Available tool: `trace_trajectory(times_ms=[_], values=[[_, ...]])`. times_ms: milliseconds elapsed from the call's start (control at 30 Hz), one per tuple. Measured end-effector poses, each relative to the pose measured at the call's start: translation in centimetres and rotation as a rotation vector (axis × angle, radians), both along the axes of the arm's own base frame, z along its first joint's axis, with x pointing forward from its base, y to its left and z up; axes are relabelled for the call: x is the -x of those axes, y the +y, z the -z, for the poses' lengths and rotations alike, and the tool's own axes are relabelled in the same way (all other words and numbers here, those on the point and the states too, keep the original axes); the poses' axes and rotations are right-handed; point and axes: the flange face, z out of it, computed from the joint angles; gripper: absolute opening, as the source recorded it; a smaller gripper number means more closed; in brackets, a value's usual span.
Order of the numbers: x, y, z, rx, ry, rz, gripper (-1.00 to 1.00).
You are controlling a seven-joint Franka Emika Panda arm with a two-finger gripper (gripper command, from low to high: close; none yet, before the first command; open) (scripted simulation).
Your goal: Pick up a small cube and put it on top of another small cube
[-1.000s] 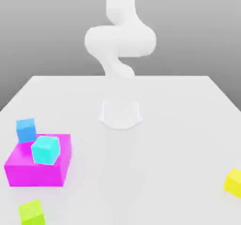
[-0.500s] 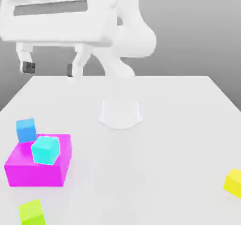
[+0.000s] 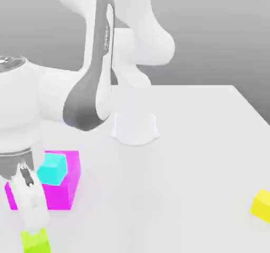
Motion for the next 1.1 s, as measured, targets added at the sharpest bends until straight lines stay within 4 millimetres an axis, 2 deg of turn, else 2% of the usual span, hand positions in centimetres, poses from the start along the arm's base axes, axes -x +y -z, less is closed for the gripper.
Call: trace_trajectory(times_ms=[100, 133, 333, 400, 500, 567, 833, 1100], values=[[0.2, -0.1, 4.4, -0.004, 0.006, 0.01, 0.0], [0.2, -0.1, 5.3, -0.004, 0.007, 0.011, -1.0], [0.2, -0.1, 5.8, -0.003, 0.006, 0.011, -1.0], [0.2, -0.2, 4.3, -0.004, 0.006, 0.012, -1.0], [0.2, -0.2, 0.4, -0.004, 0.006, 0.012, -1.0], [1.1, -0.3, -1.9, -0.002, 0.007, 0.034, -1.0], [7.2, -0.9, -9.1, 0.004, 0.01, 0.172, -1.0], [13.9, 0.2, -14.1, -0.005, 0.006, 0.305, -1.0]])
